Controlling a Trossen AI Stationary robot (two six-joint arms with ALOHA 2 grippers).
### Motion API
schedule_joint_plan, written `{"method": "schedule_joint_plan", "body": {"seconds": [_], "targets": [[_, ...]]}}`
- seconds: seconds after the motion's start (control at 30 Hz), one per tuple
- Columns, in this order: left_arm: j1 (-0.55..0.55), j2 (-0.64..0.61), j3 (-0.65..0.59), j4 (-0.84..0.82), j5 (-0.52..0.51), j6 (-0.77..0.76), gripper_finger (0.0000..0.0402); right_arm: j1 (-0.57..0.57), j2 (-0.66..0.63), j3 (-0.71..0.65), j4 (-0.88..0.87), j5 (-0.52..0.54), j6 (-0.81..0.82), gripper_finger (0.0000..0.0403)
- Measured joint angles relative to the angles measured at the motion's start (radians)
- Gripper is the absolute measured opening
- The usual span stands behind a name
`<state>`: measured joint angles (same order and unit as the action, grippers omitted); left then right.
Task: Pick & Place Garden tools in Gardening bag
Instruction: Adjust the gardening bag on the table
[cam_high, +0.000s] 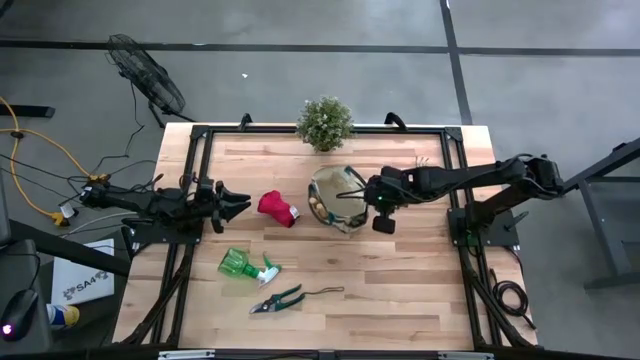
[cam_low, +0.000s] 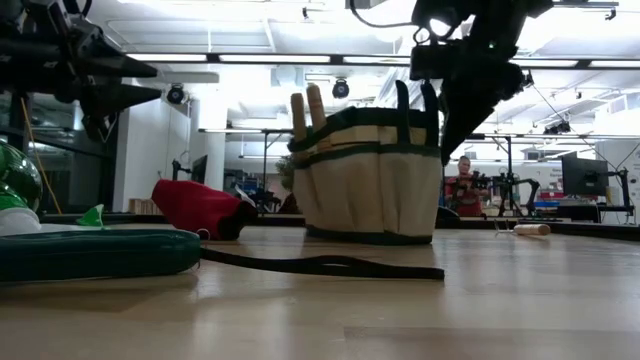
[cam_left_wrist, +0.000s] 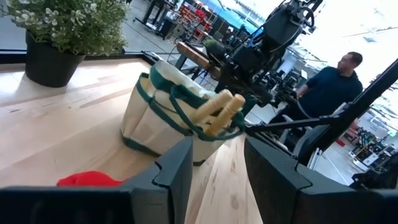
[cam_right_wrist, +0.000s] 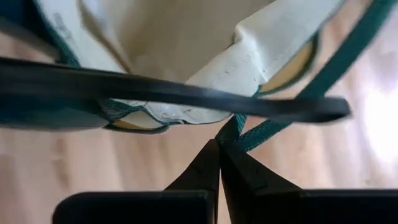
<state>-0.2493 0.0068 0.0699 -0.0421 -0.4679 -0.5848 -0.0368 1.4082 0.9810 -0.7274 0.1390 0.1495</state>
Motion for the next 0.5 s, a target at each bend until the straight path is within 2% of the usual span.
{"method": "schedule_joint_plan", "body": {"seconds": [0.5], "targets": [[0.000, 0.000, 0.001, -0.025, 0.009, -0.031, 0.0140, 0.134, 0.000, 0.000, -0.012, -0.227, 0.352, 0.0003]]}}
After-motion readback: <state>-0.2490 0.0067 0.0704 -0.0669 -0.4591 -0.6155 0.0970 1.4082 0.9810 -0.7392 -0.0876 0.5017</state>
